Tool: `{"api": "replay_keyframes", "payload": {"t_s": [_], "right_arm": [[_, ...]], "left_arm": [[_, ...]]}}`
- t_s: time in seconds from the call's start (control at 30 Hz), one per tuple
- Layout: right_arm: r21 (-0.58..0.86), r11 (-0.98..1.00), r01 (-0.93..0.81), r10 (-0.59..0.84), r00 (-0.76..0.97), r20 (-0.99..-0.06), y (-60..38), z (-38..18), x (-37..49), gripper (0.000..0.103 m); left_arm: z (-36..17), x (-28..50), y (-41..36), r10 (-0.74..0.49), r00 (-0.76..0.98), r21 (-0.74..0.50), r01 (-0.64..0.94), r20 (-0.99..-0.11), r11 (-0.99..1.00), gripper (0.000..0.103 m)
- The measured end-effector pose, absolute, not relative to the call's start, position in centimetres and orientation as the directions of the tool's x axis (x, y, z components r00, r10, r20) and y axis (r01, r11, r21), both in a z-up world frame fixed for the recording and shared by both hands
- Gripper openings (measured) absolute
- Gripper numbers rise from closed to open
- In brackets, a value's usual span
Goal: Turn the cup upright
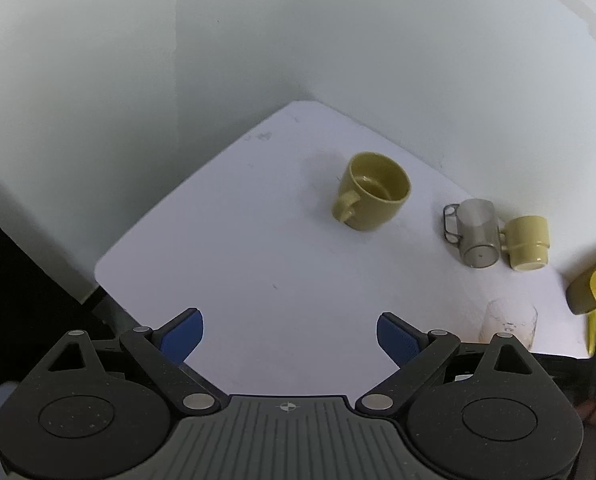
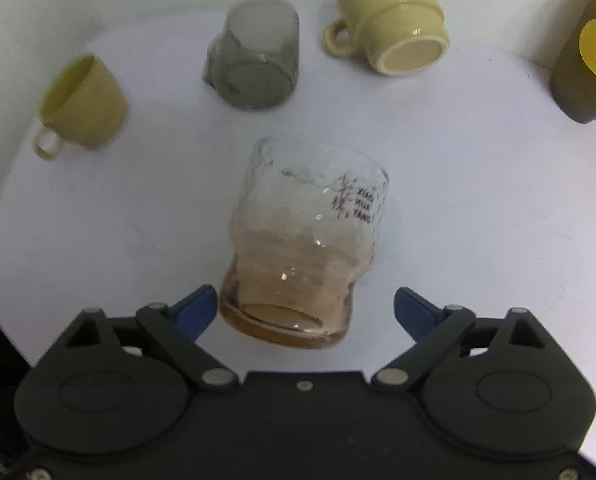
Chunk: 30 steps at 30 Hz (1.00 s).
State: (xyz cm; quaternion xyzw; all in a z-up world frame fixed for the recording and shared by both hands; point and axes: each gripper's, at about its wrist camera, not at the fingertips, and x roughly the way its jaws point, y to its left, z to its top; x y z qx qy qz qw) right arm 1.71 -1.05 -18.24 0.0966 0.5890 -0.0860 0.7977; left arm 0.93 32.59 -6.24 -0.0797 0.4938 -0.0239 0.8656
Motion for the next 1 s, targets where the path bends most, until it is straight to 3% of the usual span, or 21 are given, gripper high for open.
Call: {"api": "replay_keyframes", "payload": {"t_s": [0.17,0.53,0.6,0.63,0.8,1.0], "right_arm": [[-0.012,0.976,0.216,-0.073,0.278,-0.958,0.2,-19.1,2.2,0.074],[-0.061,0.989,0.135,-0.097,0.278,-0.956,2.2,-19.0,1.0,0.073],[-0.031,0.986,0.165,-0.074,0.266,-0.961,1.8,-18.9,0.7,0.082],[-0.019,0.982,0.187,-0.071,0.273,-0.959,1.7,-18.8,0.6,0.083],[-0.001,0.979,0.204,-0.063,0.299,-0.952,1.8,-18.1,0.1,0.071],[0.038,0.977,0.210,-0.024,0.285,-0.958,1.4,-17.0,-0.2,0.071]], "left_arm": [[-6.3,0.6,33.1,-0.132,0.525,-0.179,-0.040,-0.841,0.983,0.095],[-6.6,-0.4,33.2,-0.151,0.526,-0.204,-0.045,-0.837,0.978,0.095],[-6.6,-0.4,33.2,-0.158,0.521,-0.210,-0.042,-0.839,0.977,0.095],[-6.7,-0.2,33.1,-0.161,0.520,-0.211,-0.039,-0.839,0.977,0.095],[-6.8,0.4,32.4,-0.186,0.512,-0.219,-0.005,-0.839,0.976,0.095],[-6.7,1.2,31.6,-0.201,0.516,-0.218,0.029,-0.832,0.976,0.095]]}}
